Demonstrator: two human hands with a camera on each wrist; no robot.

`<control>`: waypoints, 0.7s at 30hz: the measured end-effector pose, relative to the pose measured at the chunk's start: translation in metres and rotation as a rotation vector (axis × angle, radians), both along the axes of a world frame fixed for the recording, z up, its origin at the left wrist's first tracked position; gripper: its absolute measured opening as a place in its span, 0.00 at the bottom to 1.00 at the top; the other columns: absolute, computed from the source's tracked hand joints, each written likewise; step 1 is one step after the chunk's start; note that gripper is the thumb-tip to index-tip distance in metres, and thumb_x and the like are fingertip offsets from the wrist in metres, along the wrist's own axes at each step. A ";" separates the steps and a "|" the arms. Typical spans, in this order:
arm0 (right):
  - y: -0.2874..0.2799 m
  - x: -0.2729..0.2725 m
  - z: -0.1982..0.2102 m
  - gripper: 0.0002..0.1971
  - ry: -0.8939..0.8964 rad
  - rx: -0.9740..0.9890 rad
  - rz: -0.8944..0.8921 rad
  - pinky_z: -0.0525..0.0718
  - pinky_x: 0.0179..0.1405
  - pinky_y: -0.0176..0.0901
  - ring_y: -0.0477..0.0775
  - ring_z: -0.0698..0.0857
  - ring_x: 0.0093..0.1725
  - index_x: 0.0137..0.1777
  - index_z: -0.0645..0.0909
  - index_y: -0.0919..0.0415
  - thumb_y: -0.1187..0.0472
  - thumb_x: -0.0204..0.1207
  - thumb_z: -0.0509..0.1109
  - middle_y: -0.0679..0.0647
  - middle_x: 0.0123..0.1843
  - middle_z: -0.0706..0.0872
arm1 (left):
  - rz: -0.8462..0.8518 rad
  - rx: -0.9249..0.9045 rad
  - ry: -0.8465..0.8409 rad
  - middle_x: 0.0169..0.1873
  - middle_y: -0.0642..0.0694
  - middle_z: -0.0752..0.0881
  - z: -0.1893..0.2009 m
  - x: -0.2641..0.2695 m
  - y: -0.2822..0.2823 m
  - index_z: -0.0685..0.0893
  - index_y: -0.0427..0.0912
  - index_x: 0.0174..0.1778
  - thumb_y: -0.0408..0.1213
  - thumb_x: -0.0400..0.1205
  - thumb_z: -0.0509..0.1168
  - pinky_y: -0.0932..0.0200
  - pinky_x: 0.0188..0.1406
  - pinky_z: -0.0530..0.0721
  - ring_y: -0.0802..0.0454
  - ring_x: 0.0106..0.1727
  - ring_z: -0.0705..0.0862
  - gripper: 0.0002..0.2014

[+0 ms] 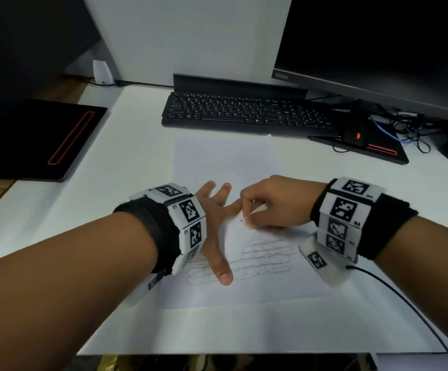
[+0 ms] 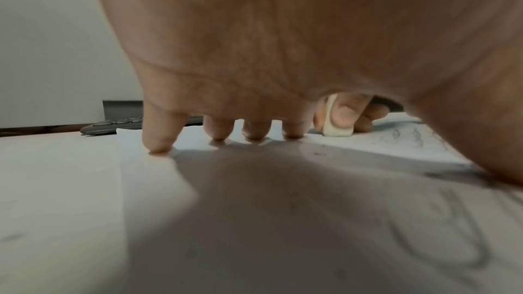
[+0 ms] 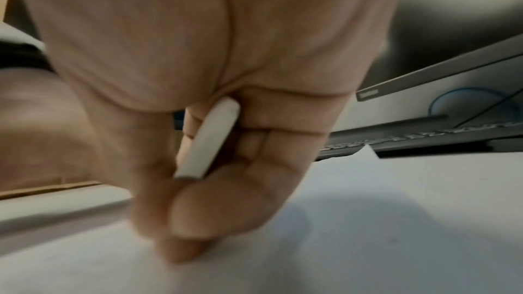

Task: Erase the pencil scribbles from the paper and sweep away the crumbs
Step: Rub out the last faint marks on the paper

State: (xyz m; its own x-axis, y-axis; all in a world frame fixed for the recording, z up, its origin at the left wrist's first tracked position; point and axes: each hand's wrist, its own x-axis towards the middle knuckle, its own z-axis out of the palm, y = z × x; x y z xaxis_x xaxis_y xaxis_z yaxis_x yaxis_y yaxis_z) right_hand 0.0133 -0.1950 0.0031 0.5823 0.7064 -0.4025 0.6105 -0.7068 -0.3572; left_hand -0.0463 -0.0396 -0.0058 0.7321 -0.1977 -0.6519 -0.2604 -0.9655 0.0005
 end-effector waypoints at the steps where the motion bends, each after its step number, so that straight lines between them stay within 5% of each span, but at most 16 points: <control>1: 0.001 -0.003 0.000 0.04 0.001 -0.001 0.018 0.79 0.44 0.37 0.37 0.84 0.37 0.42 0.80 0.48 0.55 0.79 0.70 0.39 0.38 0.88 | 0.005 0.002 0.002 0.82 0.46 0.25 -0.002 0.001 0.001 0.27 0.64 0.80 0.68 0.64 0.76 0.35 0.79 0.35 0.41 0.82 0.25 0.67; 4: 0.004 -0.021 -0.003 0.04 0.067 -0.036 0.127 0.74 0.39 0.26 0.28 0.80 0.34 0.44 0.79 0.50 0.56 0.80 0.69 0.30 0.29 0.82 | -0.001 0.017 0.005 0.82 0.48 0.25 -0.006 0.004 0.002 0.29 0.63 0.82 0.71 0.60 0.76 0.28 0.79 0.38 0.39 0.81 0.24 0.69; 8: -0.007 -0.001 0.000 0.02 0.022 0.011 0.018 0.74 0.44 0.34 0.21 0.78 0.33 0.45 0.83 0.50 0.56 0.79 0.71 0.27 0.29 0.82 | 0.013 0.014 0.009 0.82 0.48 0.25 -0.006 0.004 0.002 0.25 0.63 0.80 0.69 0.62 0.76 0.28 0.80 0.41 0.39 0.82 0.26 0.69; 14: -0.004 -0.018 -0.005 0.02 0.072 -0.010 0.111 0.74 0.40 0.26 0.29 0.80 0.34 0.46 0.81 0.51 0.55 0.79 0.71 0.30 0.31 0.84 | 0.001 0.015 0.007 0.82 0.49 0.25 -0.009 0.006 0.005 0.26 0.62 0.81 0.70 0.60 0.76 0.29 0.80 0.40 0.40 0.82 0.26 0.70; 17: -0.011 0.000 -0.001 0.02 0.031 0.033 -0.010 0.80 0.43 0.35 0.33 0.82 0.30 0.45 0.82 0.51 0.55 0.79 0.71 0.38 0.31 0.85 | -0.001 0.013 0.003 0.82 0.48 0.25 -0.008 0.005 0.004 0.25 0.63 0.80 0.70 0.61 0.76 0.29 0.80 0.40 0.40 0.82 0.26 0.70; 21: -0.002 -0.019 -0.005 0.03 0.089 -0.013 0.122 0.75 0.41 0.31 0.29 0.80 0.33 0.45 0.80 0.51 0.56 0.79 0.70 0.31 0.31 0.83 | 0.007 0.016 0.013 0.82 0.50 0.25 -0.008 0.006 0.005 0.27 0.63 0.81 0.70 0.59 0.77 0.26 0.80 0.44 0.41 0.82 0.26 0.71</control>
State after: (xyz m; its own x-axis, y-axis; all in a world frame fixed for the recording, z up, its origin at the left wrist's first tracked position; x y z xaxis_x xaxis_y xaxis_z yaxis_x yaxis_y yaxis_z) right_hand -0.0059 -0.1970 -0.0024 0.4544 0.7639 -0.4582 0.6586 -0.6344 -0.4047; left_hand -0.0406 -0.0348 -0.0139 0.7247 -0.1820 -0.6646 -0.2539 -0.9672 -0.0121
